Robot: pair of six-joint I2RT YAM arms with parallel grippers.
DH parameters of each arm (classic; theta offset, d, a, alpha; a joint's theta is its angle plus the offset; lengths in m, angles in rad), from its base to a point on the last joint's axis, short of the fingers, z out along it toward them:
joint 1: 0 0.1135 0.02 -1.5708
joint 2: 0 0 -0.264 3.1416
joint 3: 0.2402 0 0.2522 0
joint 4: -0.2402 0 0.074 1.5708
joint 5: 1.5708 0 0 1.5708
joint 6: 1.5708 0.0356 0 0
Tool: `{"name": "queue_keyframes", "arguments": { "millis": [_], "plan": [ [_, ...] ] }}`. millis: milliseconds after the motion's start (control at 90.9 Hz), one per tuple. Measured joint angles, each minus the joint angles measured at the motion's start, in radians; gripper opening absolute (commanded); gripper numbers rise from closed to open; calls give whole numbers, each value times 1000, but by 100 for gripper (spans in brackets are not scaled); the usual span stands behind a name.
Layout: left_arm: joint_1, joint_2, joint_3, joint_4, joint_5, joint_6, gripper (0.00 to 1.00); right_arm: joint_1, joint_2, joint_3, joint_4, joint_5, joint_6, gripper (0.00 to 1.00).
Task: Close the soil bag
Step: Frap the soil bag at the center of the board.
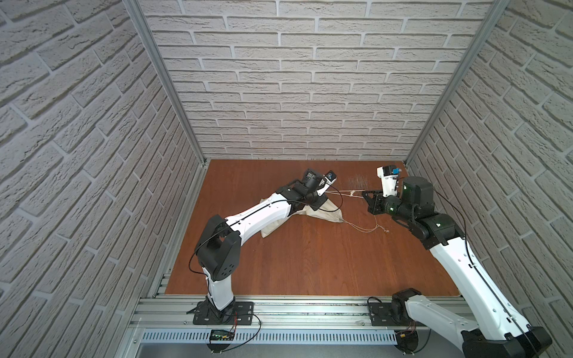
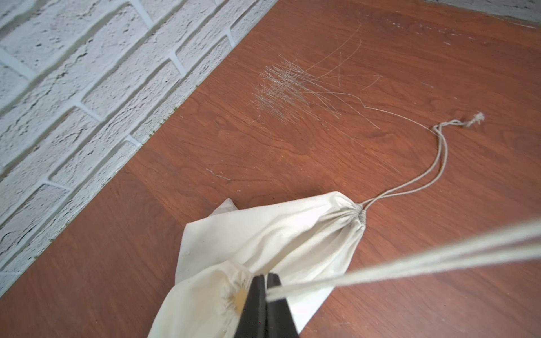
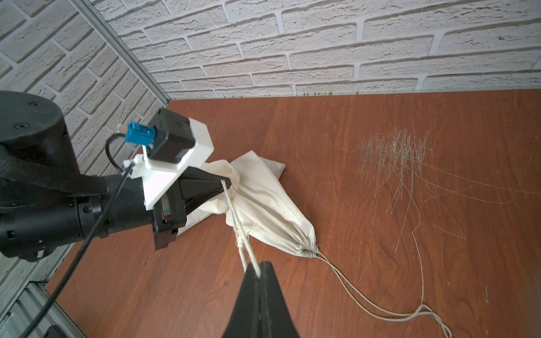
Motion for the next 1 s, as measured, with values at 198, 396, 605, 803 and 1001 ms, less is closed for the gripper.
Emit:
{"name": "queue_keyframes", "arguments": {
  "millis": [198,396,605,803,1001],
  "plan": [
    [-13,0,-37,41,-81,-135,14,-1,-2,0,-22,0,0,3],
    [-9,16,-76,44,-164,-291,24,-11,-21,-1,-51,-2,1,3],
    [13,41,-100,-16,-268,-389,27,-27,-63,-1,-79,7,0,3],
    [149,31,-220,-127,-360,-472,40,-40,-113,-18,-80,-23,6,3],
    [183,-65,-318,-161,-421,-507,80,-51,-65,-61,-1,-63,43,3]
  ]
}}
